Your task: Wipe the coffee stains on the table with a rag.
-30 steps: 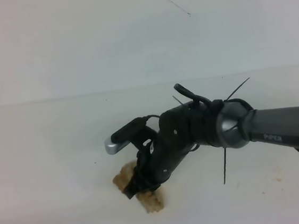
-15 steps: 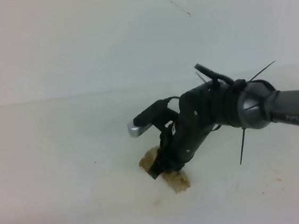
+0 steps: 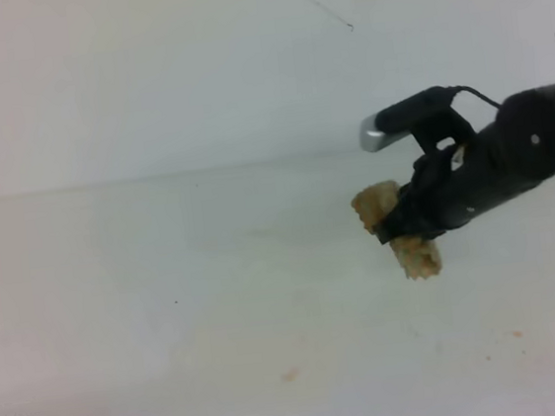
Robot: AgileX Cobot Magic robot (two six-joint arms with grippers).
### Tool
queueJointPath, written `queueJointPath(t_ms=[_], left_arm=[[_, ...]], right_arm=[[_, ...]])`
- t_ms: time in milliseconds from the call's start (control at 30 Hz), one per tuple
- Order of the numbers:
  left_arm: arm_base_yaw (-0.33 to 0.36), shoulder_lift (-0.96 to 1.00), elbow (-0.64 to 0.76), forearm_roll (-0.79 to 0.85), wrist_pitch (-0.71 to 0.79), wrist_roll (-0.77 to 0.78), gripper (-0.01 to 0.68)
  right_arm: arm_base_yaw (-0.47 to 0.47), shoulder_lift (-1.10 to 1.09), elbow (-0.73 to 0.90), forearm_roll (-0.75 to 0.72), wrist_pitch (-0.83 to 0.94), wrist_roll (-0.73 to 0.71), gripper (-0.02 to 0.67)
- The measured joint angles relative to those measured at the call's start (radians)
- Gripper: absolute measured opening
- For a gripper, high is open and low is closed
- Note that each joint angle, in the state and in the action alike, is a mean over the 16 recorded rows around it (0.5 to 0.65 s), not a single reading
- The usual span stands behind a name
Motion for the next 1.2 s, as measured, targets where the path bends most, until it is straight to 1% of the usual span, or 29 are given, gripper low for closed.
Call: queueJointPath(t_ms=[167,267,467,633,700,767,867,1200], left_arm=[[0.0,0.0,0.0,0.0,0.0,0.0,0.001],[0.0,0.0,0.0,0.0,0.0,0.0,0.001],[0.0,0.0,0.0,0.0,0.0,0.0,0.001],[0.0,0.0,0.0,0.0,0.0,0.0,0.001],[0.0,0.0,0.0,0.0,0.0,0.0,0.001],[0.0,0.0,0.0,0.0,0.0,0.0,0.001],[0.0,0.0,0.0,0.0,0.0,0.0,0.001],[0.0,0.0,0.0,0.0,0.0,0.0,0.001]], right_arm=[[-0.026,-0.027,0.105,0.012,-0.077,0.0,0.021],[-0.032,-0.028,0.141,0.019,-0.11,-0.001,0.052],[-0.033,-0.027,0.17,0.022,-0.15,-0.001,0.182],[-0.033,-0.052,0.17,0.022,-0.149,-0.003,0.295],[-0.033,-0.076,0.169,0.017,-0.142,-0.003,0.326],[-0.033,-0.111,0.169,0.007,-0.134,-0.003,0.337],[-0.033,-0.184,0.169,-0.017,-0.121,-0.001,0.306],[-0.033,-0.545,0.178,-0.165,-0.038,0.02,0.072]])
